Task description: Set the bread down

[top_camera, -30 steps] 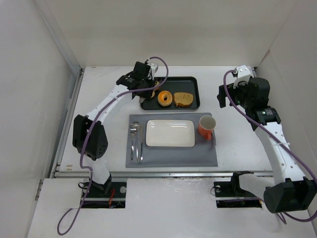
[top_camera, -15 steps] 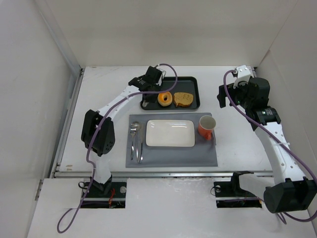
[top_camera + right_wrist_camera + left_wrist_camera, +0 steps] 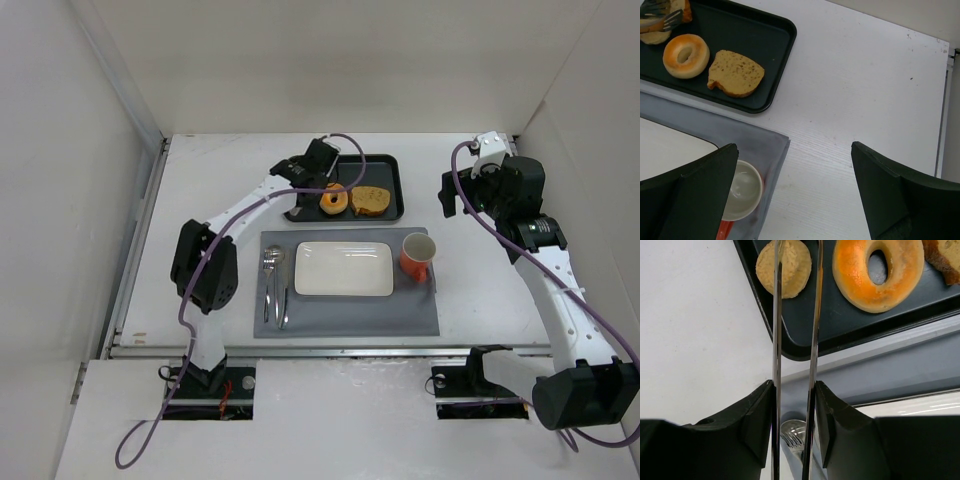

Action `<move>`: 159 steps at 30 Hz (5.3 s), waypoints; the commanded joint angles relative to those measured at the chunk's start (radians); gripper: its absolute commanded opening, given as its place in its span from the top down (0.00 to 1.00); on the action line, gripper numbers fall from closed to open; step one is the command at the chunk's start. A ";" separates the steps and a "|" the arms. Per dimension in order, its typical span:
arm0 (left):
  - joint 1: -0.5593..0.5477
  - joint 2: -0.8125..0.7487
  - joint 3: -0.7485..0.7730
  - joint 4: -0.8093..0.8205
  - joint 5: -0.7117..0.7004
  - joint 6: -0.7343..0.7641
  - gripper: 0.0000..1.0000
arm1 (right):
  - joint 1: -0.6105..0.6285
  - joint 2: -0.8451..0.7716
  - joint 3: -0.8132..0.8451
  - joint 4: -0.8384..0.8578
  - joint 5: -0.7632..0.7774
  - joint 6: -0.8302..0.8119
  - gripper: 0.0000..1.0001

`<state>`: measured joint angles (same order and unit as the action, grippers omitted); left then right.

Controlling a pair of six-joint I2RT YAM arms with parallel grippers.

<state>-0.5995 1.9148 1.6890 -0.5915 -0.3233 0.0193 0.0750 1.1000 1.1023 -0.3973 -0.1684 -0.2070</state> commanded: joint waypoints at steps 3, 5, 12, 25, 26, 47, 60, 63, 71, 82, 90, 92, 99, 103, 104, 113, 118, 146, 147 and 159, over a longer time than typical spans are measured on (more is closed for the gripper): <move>-0.029 0.010 0.040 -0.001 -0.085 0.010 0.67 | 0.005 -0.017 0.027 0.012 -0.003 -0.008 0.00; -0.029 0.021 0.040 -0.001 -0.094 0.010 0.67 | 0.005 -0.017 0.027 0.012 -0.003 -0.008 0.00; -0.039 0.053 0.049 -0.001 -0.131 0.010 0.67 | 0.005 -0.017 0.027 0.012 -0.003 -0.008 0.00; -0.080 0.075 0.058 0.008 -0.240 0.001 0.82 | 0.005 -0.017 0.027 0.012 -0.003 -0.008 0.00; -0.080 0.075 0.058 0.009 -0.240 0.001 0.82 | 0.005 -0.017 0.027 0.012 -0.003 -0.008 0.00; -0.118 -0.037 0.110 0.018 -0.258 -0.009 1.00 | 0.005 -0.017 0.027 0.012 -0.013 -0.017 0.00; -0.128 -0.104 0.141 -0.011 -0.201 -0.041 1.00 | 0.005 -0.017 0.027 0.012 -0.013 -0.017 0.00; -0.128 -0.157 0.132 -0.037 -0.119 -0.070 1.00 | 0.005 -0.017 0.027 0.012 -0.013 -0.017 0.00; -0.161 -0.491 -0.044 -0.086 0.131 -0.140 1.00 | 0.005 -0.017 0.027 0.012 -0.013 -0.017 0.00; -0.298 -0.712 -0.195 -0.316 0.182 -0.228 1.00 | 0.005 -0.017 0.027 0.012 -0.013 -0.017 0.00; -0.336 -0.737 -0.287 -0.343 0.211 -0.281 1.00 | 0.005 -0.008 0.027 0.012 -0.003 -0.017 0.00; -0.368 -0.709 -0.287 -0.363 0.211 -0.300 1.00 | 0.005 -0.008 0.027 0.012 -0.003 -0.017 0.00; -0.440 -0.663 -0.331 -0.381 0.231 -0.346 1.00 | 0.005 0.001 0.027 0.012 -0.003 -0.017 0.00; -0.479 -0.645 -0.331 -0.390 0.221 -0.374 1.00 | 0.005 0.001 0.027 0.012 -0.003 -0.017 0.00; -0.479 -0.645 -0.331 -0.390 0.221 -0.374 1.00 | 0.005 0.001 0.027 0.012 -0.003 -0.017 0.00; -0.503 -0.623 -0.341 -0.390 0.202 -0.383 0.77 | 0.005 -0.008 0.027 0.012 -0.003 -0.017 0.00; -0.503 -0.623 -0.341 -0.390 0.202 -0.383 0.72 | 0.005 -0.008 0.027 0.012 -0.003 -0.017 0.00; -0.503 -0.642 -0.322 -0.429 0.257 -0.374 0.65 | 0.005 -0.008 0.027 0.012 -0.003 -0.017 0.00; -0.503 -0.642 -0.322 -0.429 0.266 -0.374 0.65 | 0.005 -0.008 0.027 0.012 -0.003 -0.017 0.00; -0.513 -0.651 -0.304 -0.459 0.286 -0.364 0.65 | 0.005 -0.008 0.027 0.012 -0.003 -0.017 0.00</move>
<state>-1.1015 1.3003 1.3483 -1.0309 -0.0521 -0.3534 0.0750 1.1069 1.1023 -0.3973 -0.1688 -0.2146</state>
